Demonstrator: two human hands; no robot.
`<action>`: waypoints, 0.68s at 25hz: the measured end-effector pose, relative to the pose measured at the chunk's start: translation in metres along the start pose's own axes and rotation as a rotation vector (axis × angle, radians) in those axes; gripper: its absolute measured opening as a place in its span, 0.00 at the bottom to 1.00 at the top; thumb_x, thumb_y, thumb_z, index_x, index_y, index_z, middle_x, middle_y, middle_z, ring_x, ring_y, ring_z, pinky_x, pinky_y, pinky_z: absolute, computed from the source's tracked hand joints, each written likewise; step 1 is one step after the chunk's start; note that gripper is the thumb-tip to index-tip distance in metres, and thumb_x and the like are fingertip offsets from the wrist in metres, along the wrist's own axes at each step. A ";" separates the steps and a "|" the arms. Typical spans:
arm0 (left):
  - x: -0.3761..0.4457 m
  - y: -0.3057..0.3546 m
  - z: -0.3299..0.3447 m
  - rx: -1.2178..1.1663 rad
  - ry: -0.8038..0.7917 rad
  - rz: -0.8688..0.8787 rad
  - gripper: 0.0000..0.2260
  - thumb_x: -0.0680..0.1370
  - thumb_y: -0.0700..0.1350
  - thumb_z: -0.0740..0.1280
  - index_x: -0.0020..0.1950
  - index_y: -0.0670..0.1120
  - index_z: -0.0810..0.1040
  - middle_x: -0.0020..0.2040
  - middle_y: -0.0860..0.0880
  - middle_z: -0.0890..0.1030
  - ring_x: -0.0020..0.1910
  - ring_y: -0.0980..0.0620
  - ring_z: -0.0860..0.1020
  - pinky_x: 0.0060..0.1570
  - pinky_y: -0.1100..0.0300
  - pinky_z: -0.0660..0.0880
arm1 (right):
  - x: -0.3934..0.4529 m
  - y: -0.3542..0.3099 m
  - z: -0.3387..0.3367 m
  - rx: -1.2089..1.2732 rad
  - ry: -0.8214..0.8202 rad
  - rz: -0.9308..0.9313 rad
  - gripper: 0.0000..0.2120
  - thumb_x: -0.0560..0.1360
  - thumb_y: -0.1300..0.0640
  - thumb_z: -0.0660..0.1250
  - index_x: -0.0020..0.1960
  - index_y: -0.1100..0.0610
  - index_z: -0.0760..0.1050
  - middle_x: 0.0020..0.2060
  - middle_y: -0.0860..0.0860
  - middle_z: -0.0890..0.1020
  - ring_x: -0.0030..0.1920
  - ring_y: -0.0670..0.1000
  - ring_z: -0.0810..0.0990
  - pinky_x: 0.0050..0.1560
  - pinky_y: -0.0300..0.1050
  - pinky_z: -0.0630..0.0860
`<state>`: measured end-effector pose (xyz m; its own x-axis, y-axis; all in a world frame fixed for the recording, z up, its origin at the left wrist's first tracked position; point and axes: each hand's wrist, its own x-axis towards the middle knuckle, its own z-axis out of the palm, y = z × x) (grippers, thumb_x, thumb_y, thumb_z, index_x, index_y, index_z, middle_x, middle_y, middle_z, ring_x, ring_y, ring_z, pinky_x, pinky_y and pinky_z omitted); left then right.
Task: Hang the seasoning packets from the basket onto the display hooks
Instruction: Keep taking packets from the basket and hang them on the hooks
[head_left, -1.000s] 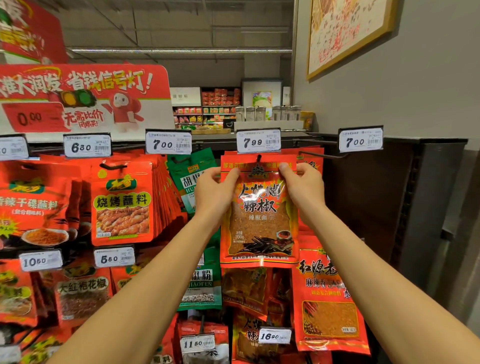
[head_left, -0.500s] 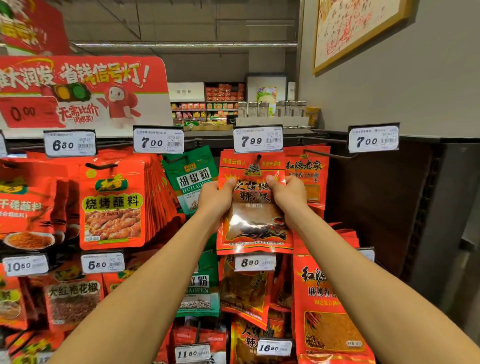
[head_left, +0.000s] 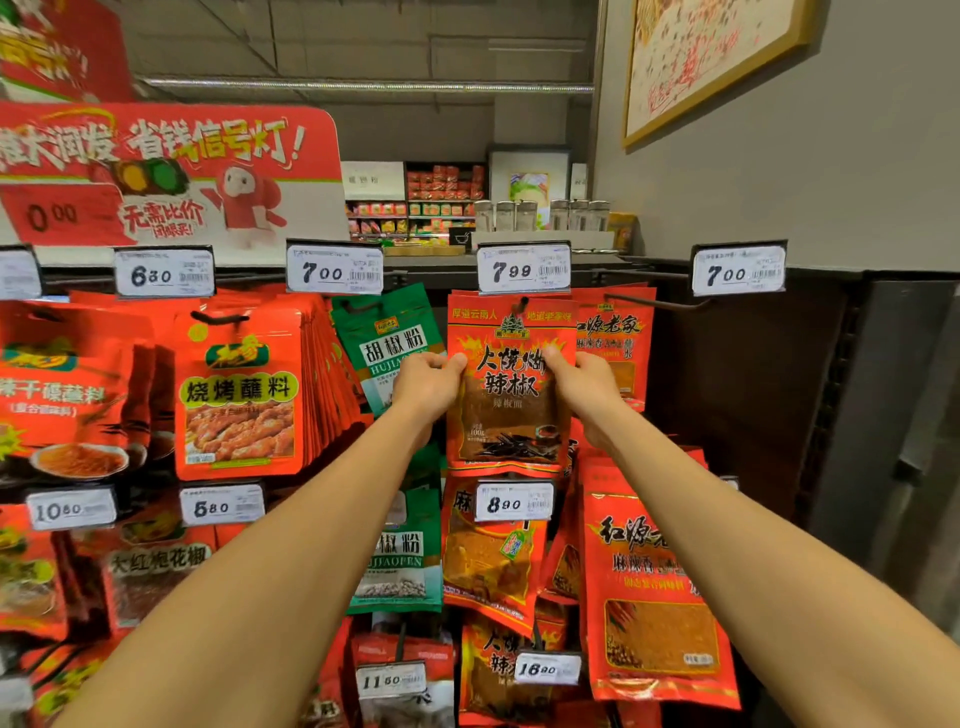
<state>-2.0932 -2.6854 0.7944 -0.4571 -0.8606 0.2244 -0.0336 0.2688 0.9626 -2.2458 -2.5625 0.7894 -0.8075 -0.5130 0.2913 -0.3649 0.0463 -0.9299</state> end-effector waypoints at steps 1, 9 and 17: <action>-0.006 -0.002 -0.009 -0.004 0.018 0.014 0.10 0.79 0.52 0.68 0.42 0.48 0.80 0.56 0.40 0.84 0.56 0.40 0.81 0.58 0.47 0.77 | -0.010 0.001 -0.004 -0.010 0.046 -0.014 0.19 0.80 0.41 0.64 0.38 0.53 0.75 0.37 0.52 0.80 0.44 0.58 0.79 0.47 0.52 0.73; -0.096 0.002 -0.097 -0.202 -0.208 0.078 0.07 0.81 0.45 0.65 0.49 0.46 0.82 0.40 0.48 0.87 0.36 0.52 0.85 0.37 0.59 0.81 | -0.127 -0.013 -0.026 0.233 0.117 -0.056 0.10 0.79 0.59 0.64 0.41 0.57 0.79 0.28 0.51 0.82 0.26 0.51 0.79 0.27 0.42 0.75; -0.173 -0.101 -0.169 -0.300 -0.245 -0.243 0.09 0.83 0.43 0.62 0.48 0.44 0.81 0.38 0.47 0.86 0.32 0.54 0.82 0.31 0.63 0.79 | -0.243 0.041 0.016 0.308 -0.125 0.246 0.11 0.80 0.63 0.62 0.40 0.61 0.76 0.27 0.55 0.79 0.22 0.50 0.76 0.21 0.38 0.72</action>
<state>-1.8606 -2.6373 0.6839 -0.6660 -0.7456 -0.0208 0.0764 -0.0959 0.9925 -2.0565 -2.4494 0.6772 -0.7841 -0.6194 0.0398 0.0032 -0.0682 -0.9977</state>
